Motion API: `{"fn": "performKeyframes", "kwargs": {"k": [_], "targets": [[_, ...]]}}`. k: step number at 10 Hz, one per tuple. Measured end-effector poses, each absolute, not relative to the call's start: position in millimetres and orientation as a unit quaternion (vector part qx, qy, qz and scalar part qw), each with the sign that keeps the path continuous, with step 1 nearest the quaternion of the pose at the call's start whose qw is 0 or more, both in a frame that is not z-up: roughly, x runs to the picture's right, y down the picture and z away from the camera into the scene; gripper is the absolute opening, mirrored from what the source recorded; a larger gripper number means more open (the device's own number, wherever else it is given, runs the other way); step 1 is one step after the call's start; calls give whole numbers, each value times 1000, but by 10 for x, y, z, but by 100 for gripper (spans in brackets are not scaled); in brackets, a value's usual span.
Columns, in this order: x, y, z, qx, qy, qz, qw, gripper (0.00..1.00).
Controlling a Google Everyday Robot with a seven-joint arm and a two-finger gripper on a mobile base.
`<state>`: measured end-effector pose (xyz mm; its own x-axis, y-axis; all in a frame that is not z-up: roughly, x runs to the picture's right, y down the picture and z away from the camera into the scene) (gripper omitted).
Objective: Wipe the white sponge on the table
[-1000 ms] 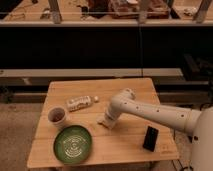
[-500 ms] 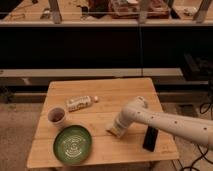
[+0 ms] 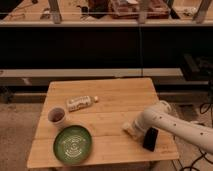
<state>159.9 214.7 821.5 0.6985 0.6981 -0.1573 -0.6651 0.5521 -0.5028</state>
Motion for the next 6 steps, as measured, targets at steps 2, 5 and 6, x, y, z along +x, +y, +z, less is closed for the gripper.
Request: {"fn": "performKeyframes", "kwargs": {"k": [2,5,6], "targets": [[1638,1932,8438,-264,-30,402,877,1],[1621,1535,8843,-252,-34,412,875,1],[1572,1435,8935,-250,-34,412,876,1]]}}
